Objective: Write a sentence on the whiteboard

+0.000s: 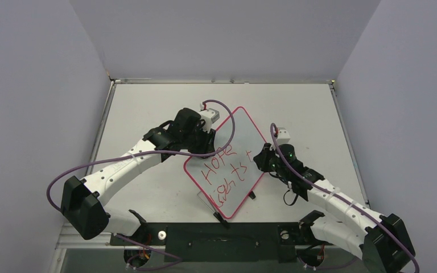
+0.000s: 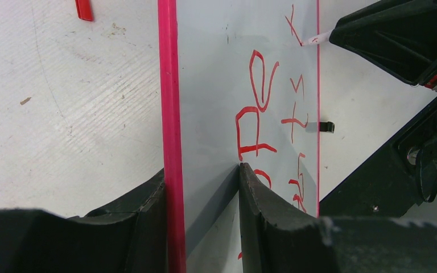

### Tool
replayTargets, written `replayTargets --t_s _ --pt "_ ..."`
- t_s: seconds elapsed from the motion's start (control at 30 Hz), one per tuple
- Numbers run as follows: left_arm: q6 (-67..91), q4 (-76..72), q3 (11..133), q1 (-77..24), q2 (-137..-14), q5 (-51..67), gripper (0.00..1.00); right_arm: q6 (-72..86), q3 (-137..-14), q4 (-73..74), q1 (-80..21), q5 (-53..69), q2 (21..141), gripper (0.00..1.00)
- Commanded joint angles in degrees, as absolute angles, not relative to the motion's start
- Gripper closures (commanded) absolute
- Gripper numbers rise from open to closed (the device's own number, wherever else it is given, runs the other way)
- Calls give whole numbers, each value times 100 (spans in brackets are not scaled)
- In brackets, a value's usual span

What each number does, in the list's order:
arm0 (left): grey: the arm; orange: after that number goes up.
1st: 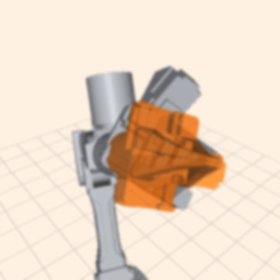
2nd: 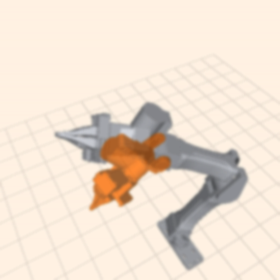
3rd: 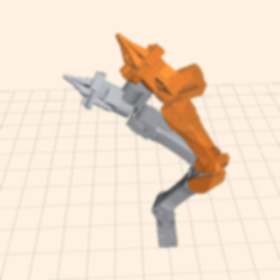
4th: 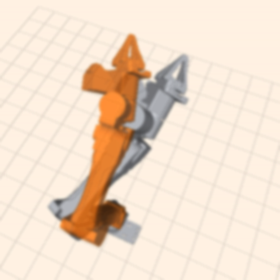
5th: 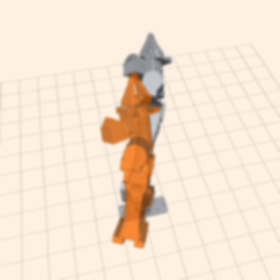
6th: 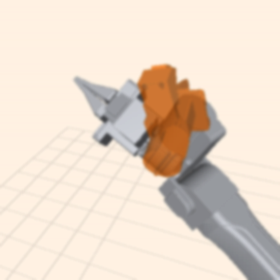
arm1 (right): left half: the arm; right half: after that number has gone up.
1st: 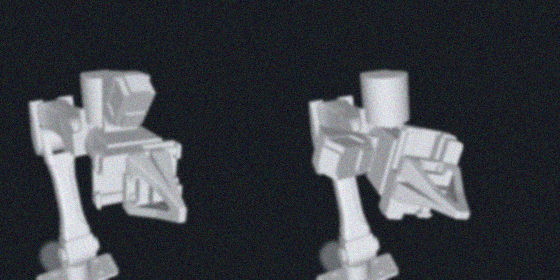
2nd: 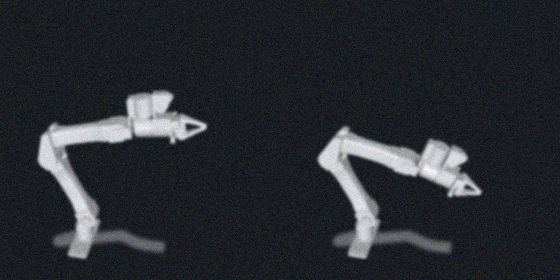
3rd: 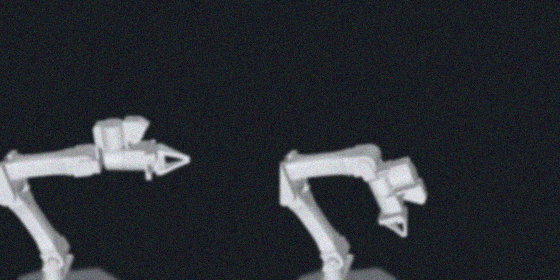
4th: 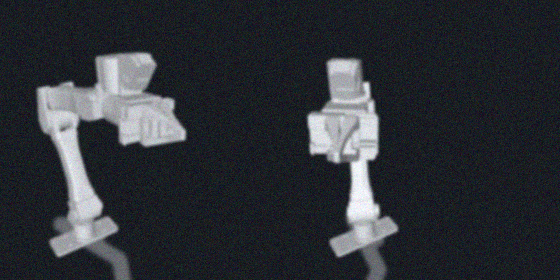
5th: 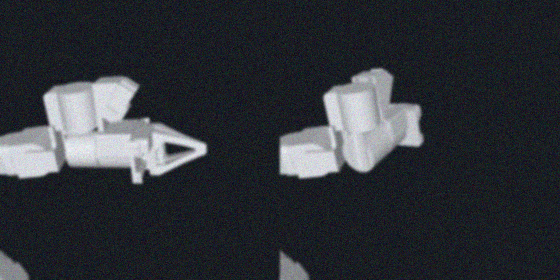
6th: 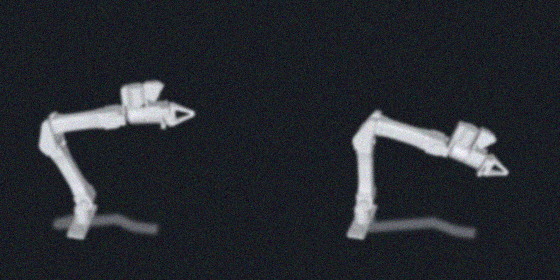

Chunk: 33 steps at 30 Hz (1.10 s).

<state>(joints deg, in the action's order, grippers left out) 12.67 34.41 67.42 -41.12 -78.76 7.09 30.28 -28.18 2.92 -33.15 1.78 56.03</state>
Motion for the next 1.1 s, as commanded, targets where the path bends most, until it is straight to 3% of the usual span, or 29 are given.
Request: replayTargets --t_s 0.0,1.07 --pt "196 4105 6566 -4146 -8006 -475 100 3127 -2626 415 -3383 182 5381 100" --pt "198 4113 6565 -4146 -7997 -476 100 2988 -3217 606 -3507 18 5544 100"
